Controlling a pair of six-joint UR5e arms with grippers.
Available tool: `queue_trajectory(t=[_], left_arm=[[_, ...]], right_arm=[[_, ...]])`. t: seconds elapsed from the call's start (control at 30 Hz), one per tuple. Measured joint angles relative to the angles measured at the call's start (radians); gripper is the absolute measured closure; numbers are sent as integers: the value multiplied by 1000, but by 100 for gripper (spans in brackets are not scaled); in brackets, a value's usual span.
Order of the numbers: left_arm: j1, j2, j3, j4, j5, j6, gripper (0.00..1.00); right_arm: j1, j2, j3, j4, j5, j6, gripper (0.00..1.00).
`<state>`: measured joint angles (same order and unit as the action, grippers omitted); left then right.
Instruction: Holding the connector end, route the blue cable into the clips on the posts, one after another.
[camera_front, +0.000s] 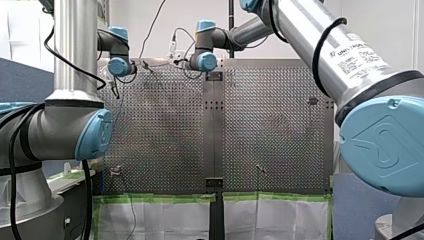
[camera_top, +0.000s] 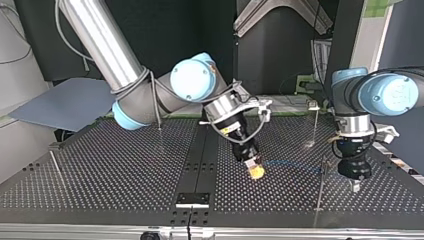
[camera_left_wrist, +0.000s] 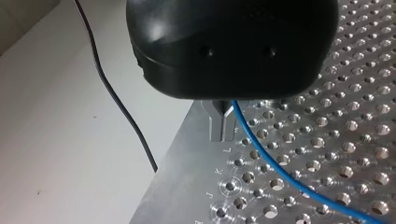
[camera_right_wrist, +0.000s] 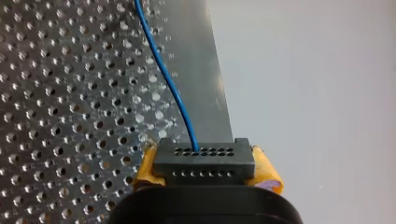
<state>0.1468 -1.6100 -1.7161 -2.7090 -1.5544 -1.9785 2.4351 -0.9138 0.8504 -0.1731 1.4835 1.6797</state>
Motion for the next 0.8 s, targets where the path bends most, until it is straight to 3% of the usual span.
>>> queue_trajectory(t=[0.57,0.8], left_arm=[[27,-1,0,32,27,-35,100],[43,-2,0,66,44,-73,100]], right_arm=[[-22,1,0,-2,-3,0,100],[-29,2,0,-2,-8,0,100]])
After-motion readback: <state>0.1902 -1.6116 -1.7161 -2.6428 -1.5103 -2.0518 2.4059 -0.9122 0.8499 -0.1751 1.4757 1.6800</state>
